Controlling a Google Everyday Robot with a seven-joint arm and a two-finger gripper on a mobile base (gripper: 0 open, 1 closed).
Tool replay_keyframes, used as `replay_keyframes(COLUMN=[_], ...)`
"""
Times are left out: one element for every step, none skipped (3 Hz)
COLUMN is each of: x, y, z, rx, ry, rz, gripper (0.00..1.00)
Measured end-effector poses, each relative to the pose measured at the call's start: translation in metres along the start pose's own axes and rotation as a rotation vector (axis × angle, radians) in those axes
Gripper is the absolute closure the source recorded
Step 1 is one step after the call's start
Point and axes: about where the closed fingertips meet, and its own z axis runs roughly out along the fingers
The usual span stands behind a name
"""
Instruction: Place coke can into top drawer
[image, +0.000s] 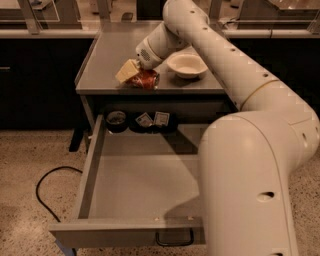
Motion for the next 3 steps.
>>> replay_keyframes(x=[0.0, 0.02, 0.047], y=[0.043, 0.083, 0.114], z=[-0.027, -0.043, -0.062], rx=[-0.18, -0.348, -0.436], ry=[-0.074, -0.072, -0.025], rz=[-0.064, -0.073, -0.067], gripper=[1.0, 1.0, 1.0])
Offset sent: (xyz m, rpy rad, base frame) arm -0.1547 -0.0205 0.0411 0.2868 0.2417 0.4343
